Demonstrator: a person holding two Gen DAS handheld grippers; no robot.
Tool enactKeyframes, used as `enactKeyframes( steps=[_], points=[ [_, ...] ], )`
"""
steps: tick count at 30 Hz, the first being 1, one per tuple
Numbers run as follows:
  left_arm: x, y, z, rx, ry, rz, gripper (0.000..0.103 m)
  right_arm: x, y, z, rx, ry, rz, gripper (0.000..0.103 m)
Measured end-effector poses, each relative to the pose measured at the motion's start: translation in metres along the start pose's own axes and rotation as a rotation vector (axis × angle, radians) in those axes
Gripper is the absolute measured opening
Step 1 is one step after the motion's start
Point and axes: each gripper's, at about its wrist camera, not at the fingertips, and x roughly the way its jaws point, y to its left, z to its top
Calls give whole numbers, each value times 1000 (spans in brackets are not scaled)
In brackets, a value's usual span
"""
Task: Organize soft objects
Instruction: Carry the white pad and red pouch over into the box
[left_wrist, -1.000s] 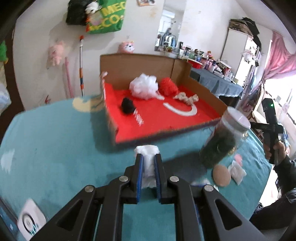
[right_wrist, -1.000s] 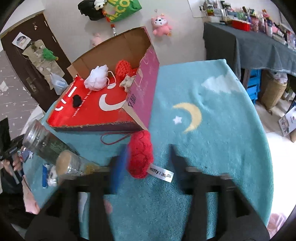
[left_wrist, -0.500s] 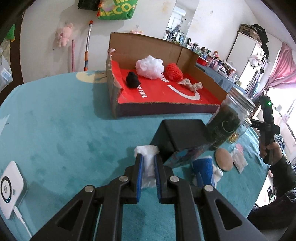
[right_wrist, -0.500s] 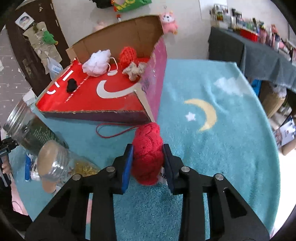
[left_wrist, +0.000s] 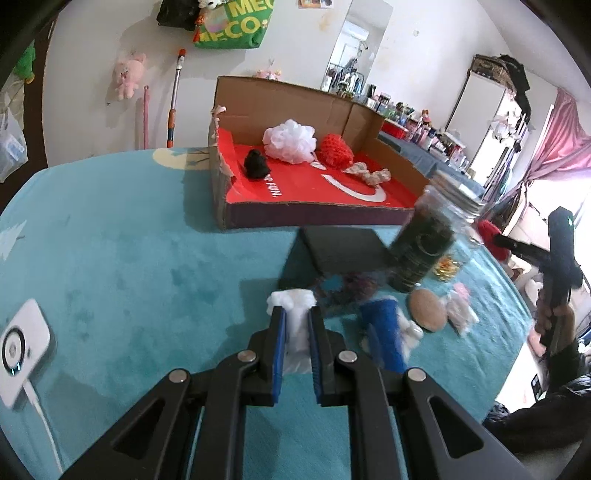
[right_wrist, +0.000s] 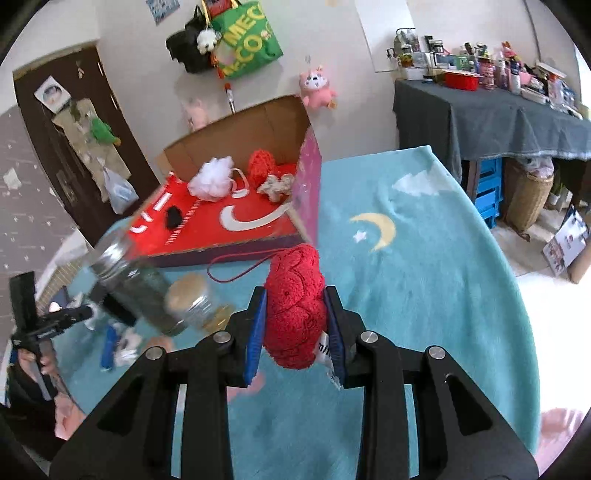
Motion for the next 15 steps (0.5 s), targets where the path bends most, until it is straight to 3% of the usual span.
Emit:
enactKeyframes(
  steps=[8,12,15],
  points=[
    [-22,-47,-15,19,-53,-133,12,-43,30,-41,64,-59,148,29],
    [-6,-78,-15,50,-39,-219,12,-27,56,-56,44,-24,231,29],
    [14,-101,-15,67,-22,-251,12,-6,76,-66,8,6,236,29]
  ],
)
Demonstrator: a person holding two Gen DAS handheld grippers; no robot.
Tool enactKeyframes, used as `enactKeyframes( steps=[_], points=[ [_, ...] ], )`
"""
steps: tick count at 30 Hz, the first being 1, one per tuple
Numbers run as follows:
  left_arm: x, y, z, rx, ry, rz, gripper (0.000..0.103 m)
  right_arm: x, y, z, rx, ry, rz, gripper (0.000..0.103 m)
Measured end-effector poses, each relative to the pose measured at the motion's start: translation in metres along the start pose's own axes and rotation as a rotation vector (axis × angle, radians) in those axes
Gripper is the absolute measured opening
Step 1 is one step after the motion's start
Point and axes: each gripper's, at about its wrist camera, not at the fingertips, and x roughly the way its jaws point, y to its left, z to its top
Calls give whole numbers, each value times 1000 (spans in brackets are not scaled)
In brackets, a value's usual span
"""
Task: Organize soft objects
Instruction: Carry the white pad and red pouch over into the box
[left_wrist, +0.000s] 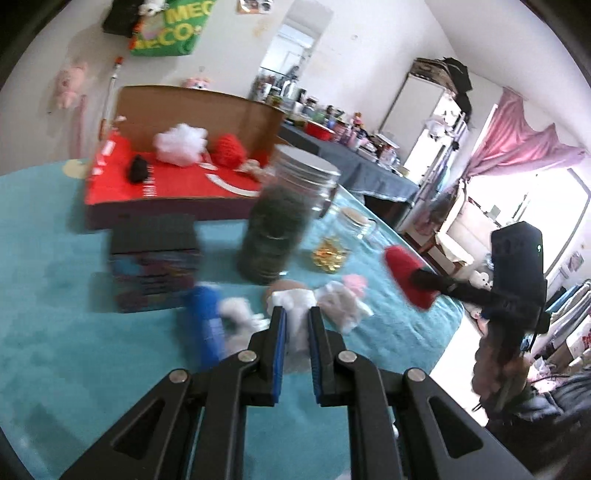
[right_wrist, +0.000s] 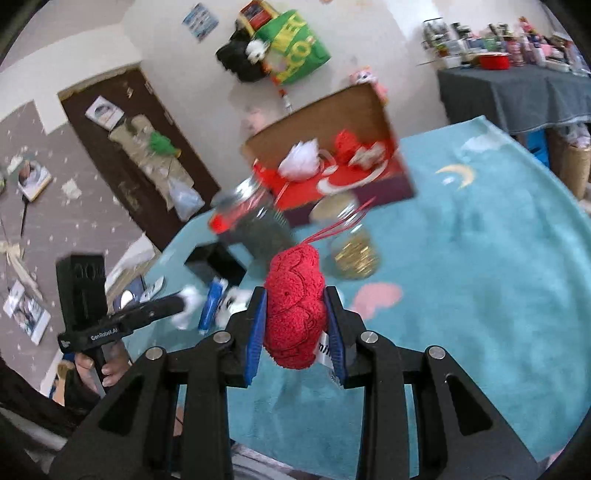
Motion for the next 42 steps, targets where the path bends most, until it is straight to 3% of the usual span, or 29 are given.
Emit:
enactKeyframes(
  steps=[5,12,19,26,42],
  points=[
    [31,-16,1,32,29,15,12,33,9,-6,-30,41,5,29],
    [43,-15,0,18,45,23,12,47,8,-6,-39,70,5,29],
    [36,-11,0,9,38,27,12,45,2,-7,-31,75,5,29],
    [5,6,3,-18,6,46,12,29,-13,-6,13,71,13,29],
    [-40,80,-6,-105,21,259,12,8,-72,15,138,56,-55,29]
  ],
)
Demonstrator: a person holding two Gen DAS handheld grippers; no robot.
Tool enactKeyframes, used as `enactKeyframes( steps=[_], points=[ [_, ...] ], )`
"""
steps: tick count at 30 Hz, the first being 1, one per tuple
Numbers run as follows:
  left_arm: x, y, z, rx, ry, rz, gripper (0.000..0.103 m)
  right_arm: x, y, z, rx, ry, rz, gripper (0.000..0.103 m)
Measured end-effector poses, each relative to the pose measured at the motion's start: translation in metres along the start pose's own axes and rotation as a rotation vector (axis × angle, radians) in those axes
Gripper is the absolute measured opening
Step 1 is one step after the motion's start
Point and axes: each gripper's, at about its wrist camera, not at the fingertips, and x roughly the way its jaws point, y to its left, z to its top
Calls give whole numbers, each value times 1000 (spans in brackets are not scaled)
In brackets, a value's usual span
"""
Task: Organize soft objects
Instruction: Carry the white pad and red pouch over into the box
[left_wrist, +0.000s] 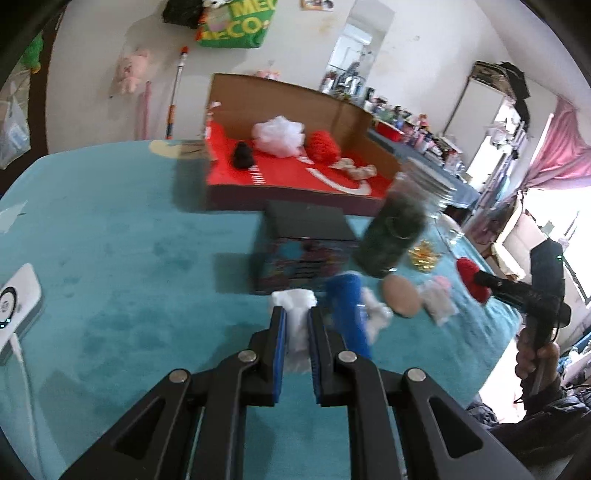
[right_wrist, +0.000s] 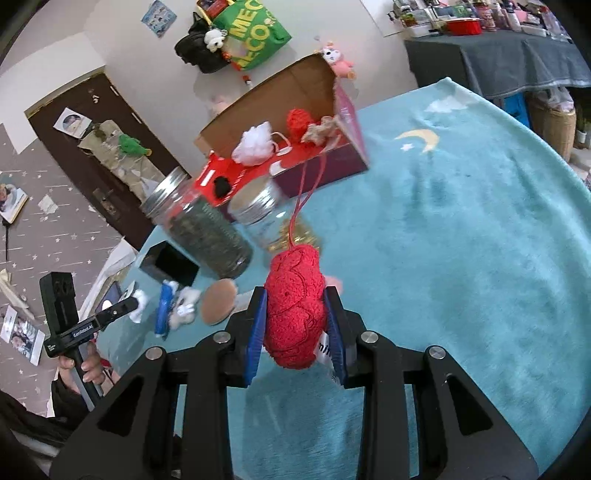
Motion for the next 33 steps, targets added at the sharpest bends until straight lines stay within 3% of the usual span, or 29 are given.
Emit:
enactKeyframes(
  steps=[5,15,21,33],
  points=[
    [11,28,10,-29,12,8,12,9,-12,20,-24,17,-18,29],
    [31,56,46,20,20,-27,12,30,-26,67,-100,55,9,29],
    [39,52,71,76,32,-51,12,45,-23,98,-154,97,53,29],
    [43,18,125,168,5,-83,12,56,25,152,-256,74,133,29]
  ],
)
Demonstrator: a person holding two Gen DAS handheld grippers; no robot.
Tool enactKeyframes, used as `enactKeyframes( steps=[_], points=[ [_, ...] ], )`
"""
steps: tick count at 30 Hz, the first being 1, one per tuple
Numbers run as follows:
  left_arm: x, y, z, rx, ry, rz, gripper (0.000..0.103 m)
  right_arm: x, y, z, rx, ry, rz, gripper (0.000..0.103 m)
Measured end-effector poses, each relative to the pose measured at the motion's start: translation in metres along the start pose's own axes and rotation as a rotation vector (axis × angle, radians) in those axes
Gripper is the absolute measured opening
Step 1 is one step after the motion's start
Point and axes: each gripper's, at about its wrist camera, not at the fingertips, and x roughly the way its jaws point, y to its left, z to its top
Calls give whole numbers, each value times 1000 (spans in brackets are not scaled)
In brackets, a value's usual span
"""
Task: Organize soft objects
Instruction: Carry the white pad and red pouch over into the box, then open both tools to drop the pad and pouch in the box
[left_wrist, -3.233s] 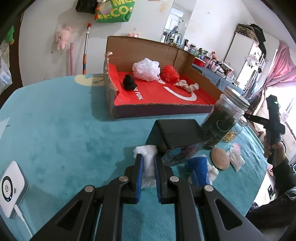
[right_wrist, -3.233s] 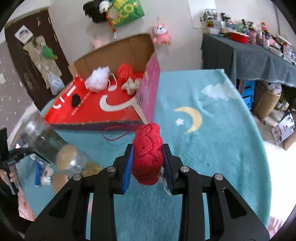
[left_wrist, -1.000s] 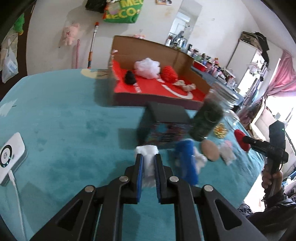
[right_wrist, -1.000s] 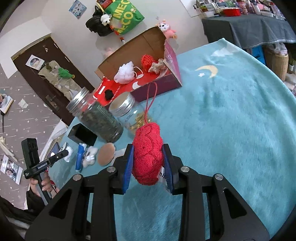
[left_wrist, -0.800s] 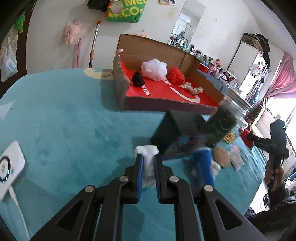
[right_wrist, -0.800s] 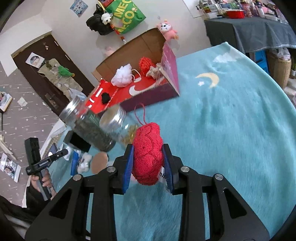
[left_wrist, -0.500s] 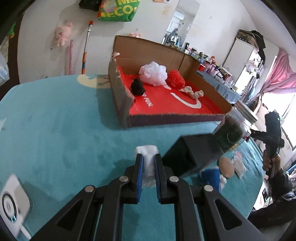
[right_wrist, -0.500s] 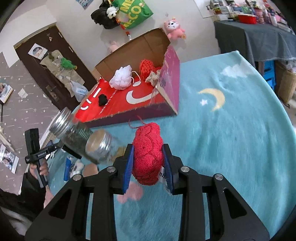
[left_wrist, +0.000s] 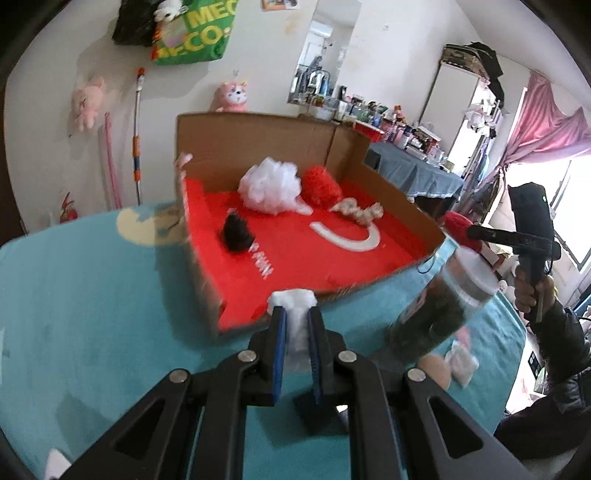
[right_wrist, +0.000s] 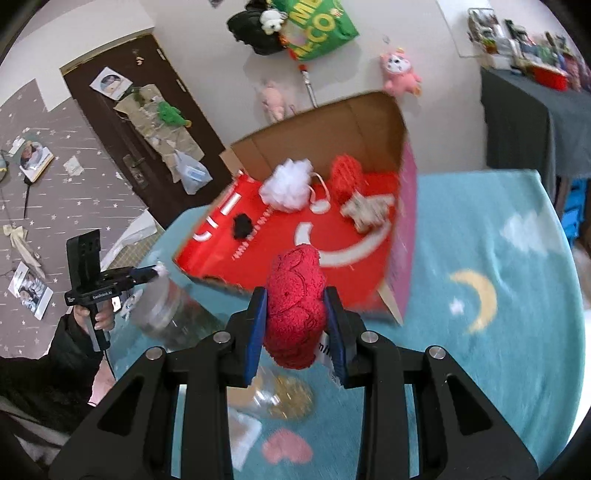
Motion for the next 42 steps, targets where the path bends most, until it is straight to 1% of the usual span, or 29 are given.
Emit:
enactKeyframes(
  steps=[4,7,8,10,12,15,16,17,20,24,28,32,35,37,38,39,40,42],
  points=[
    [11,-16,25,16,4,-3,12,14,8,27,-9,-12,12,29],
    [27,-23,45,-1,29,-20,12,29,11,46,-2,-14,16,29],
    [35,-25,52,-7,42,-20,12,38,14,54,-12,-4,4,29],
    [53,-29,66,-8,72,-17,12,59,14,66,-14,33,-21,29],
    [69,-31,75,-6,104,-4,12,87,14,78,-22,90,-52,29],
    [103,-34,93,8,169,37,12,129,13,91,-46,179,-122,29],
    [112,-34,96,13,185,42,12,140,12,93,-46,204,-127,29],
    [126,-34,102,26,211,64,12,155,11,95,-51,239,-145,29],
    [155,-29,108,34,263,114,12,189,10,100,-98,309,-214,29],
    [185,-21,113,38,318,157,13,219,9,101,-148,381,-277,29],
    [200,-14,113,33,339,174,14,232,5,97,-179,418,-325,31],
    [205,-11,111,13,336,180,16,231,-4,98,-147,411,-321,31],
    [205,-12,112,27,325,186,17,229,-8,97,-148,410,-320,32],
    [203,-12,114,25,321,186,24,227,-9,95,-165,410,-332,40],
    [202,-12,113,20,319,190,26,225,-8,95,-177,400,-343,51],
    [203,-12,112,16,316,192,32,222,-5,93,-181,390,-344,57],
    [201,-12,112,12,309,191,40,217,-3,94,-180,373,-342,58],
    [194,-13,110,19,283,211,53,209,-2,95,-167,351,-343,58]
  ],
)
